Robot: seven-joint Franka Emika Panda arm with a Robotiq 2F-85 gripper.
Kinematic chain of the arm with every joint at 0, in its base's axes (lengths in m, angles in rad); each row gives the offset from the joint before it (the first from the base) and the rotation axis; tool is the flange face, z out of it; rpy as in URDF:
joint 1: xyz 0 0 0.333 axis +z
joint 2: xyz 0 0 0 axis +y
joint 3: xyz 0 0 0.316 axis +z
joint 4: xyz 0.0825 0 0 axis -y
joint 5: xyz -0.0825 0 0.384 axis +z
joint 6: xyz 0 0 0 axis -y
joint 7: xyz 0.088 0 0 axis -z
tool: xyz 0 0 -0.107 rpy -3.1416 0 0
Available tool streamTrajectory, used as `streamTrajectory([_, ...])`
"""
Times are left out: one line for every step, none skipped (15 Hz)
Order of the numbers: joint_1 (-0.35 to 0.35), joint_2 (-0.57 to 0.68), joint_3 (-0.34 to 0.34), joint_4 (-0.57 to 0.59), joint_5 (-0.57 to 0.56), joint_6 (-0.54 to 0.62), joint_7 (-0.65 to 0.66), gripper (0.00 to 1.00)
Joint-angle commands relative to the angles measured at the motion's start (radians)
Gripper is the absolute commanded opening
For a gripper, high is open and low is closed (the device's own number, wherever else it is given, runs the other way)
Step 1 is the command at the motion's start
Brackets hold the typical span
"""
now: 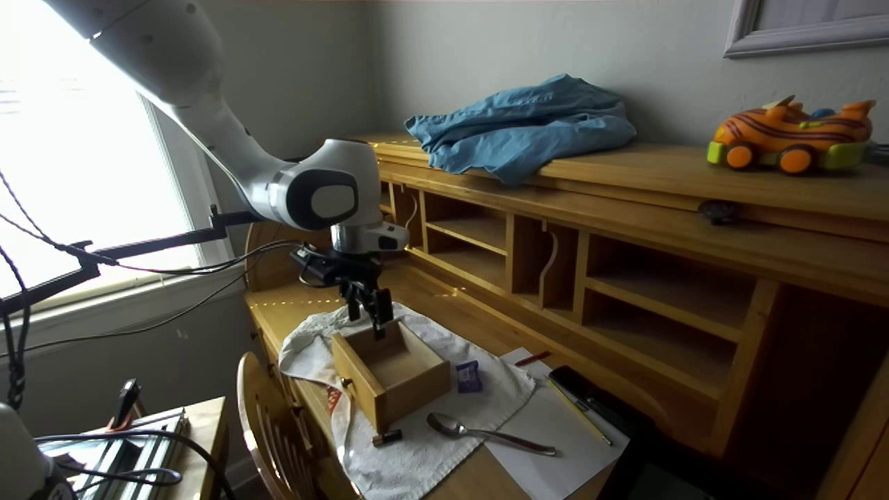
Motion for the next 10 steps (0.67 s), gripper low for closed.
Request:
streamTrajectory([0.006,0.044,-0.001,0.051,-0.048,0.019,0.033,1.00])
streamTrajectory([0.008,0.054,0.000,0.063,-0.048,0.020,0.032,1.00])
streamTrajectory([0.010,0.066,0.002,0.074,-0.042,0.020,0.025,1.00])
streamTrajectory([0.011,0.078,0.005,0.085,-0.032,0.016,0.015,1.00])
streamTrajectory([0.012,0.088,0.008,0.093,-0.022,0.014,0.007,1.00])
streamTrajectory([0.014,0.101,0.010,0.103,-0.020,0.009,0.005,1.00])
streamTrajectory([0.012,0.115,0.015,0.112,-0.004,0.007,-0.007,1.00])
streamTrajectory([0.011,0.132,0.020,0.123,0.008,0.006,-0.017,1.00])
streamTrajectory([0.013,0.142,0.022,0.132,0.008,0.000,-0.018,1.00])
streamTrajectory([0.012,0.159,0.027,0.142,0.016,0.001,-0.029,1.00])
